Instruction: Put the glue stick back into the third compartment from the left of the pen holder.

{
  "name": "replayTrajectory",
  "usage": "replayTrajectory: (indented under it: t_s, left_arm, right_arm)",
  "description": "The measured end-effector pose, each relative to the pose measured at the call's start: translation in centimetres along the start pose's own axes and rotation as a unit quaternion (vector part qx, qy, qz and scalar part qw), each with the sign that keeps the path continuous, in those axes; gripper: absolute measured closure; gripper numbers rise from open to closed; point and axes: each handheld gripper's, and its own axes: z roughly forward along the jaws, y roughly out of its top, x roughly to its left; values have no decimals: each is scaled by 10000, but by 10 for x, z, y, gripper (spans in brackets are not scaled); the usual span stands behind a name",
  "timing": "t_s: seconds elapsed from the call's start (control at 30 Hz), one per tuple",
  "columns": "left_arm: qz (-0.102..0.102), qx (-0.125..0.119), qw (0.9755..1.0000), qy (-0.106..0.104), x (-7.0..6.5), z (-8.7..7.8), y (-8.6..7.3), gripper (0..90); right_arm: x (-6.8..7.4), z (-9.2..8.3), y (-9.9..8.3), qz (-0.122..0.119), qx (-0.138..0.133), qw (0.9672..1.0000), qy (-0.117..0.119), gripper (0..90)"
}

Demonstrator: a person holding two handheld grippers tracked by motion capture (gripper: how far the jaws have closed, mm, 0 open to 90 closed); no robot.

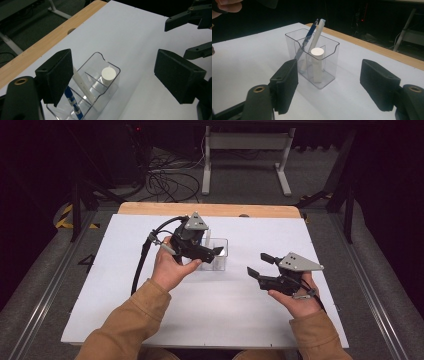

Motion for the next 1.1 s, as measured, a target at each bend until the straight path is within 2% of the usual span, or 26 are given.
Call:
replayTrajectory:
  t_s: [0.13, 0.3, 0.53, 0.63, 0.8, 0.93, 1.1]
  left_arm:
    - [-42, -64, 10000, -24, 1, -5, -4, 167]
    - [31, -184, 9998, -9, -1, -12, -7, 166]
    - [201, -556, 9982, 103, -5, -29, -18, 154]
    - [141, -716, 9973, 123, -4, -34, -28, 147]
    - [20, -847, 9963, 145, -1, -43, -48, 137]
    - [-64, -1034, 9946, 42, 0, -51, -63, 132]
    - [-92, -1277, 9917, 130, 1, -60, -82, 134]
  right_arm:
    - [0, 1, 1, 1, -1, 10000, 19, 314]
    - [0, 2, 1, -9, -10, 10000, 33, 314]
    - [0, -2, 2, -30, -40, 10000, 19, 308]
    - [0, -3, 2, -42, -39, 10000, 15, 304]
    - [2, -6, 1, -66, -29, 10000, 23, 299]
    - [4, -8, 0, -100, -19, 9999, 38, 296]
    - [3, -10, -2, -85, 13, 10000, 26, 293]
